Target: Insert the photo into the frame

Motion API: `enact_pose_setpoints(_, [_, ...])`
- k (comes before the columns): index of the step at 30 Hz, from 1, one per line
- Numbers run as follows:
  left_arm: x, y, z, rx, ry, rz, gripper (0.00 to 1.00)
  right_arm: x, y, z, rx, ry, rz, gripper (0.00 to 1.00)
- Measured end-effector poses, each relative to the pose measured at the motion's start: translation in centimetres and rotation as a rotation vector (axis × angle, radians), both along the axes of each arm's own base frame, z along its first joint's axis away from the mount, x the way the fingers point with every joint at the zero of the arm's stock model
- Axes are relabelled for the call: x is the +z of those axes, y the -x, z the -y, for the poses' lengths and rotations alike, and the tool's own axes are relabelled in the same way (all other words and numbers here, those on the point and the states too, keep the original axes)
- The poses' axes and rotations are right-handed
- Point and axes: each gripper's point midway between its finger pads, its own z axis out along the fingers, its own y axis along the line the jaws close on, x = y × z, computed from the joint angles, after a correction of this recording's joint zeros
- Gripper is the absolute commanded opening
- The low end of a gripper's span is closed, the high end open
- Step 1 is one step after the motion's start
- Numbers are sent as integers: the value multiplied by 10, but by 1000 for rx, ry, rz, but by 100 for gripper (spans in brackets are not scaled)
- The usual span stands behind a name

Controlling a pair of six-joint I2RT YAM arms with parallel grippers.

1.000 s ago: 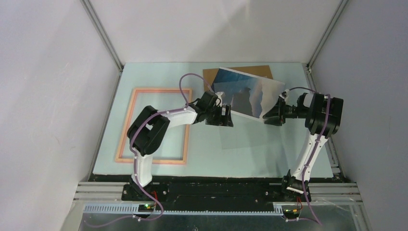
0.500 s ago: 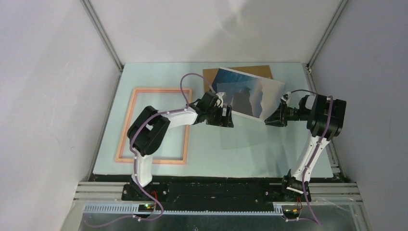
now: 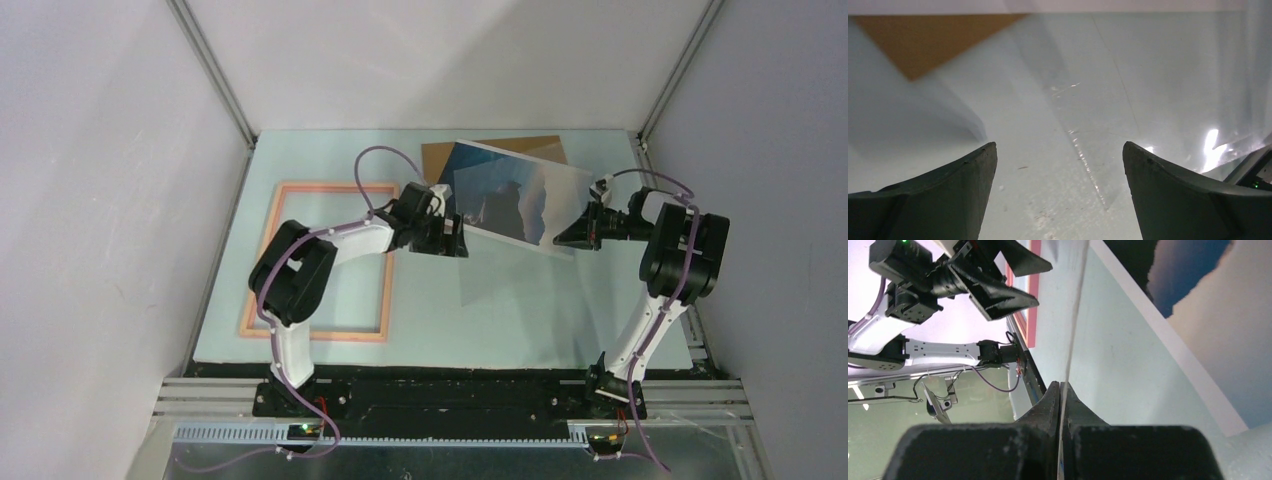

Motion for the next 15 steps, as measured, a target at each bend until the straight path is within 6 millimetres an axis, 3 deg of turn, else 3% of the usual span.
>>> enact_pose_setpoints(8, [29,-29,-30,64,34,59,99,39,-1,-9,6,-35,98,0])
enact_pose_setpoints(15, [42,-35,-37,57,113,30,99,71,-3,-21,14,-45,160,0])
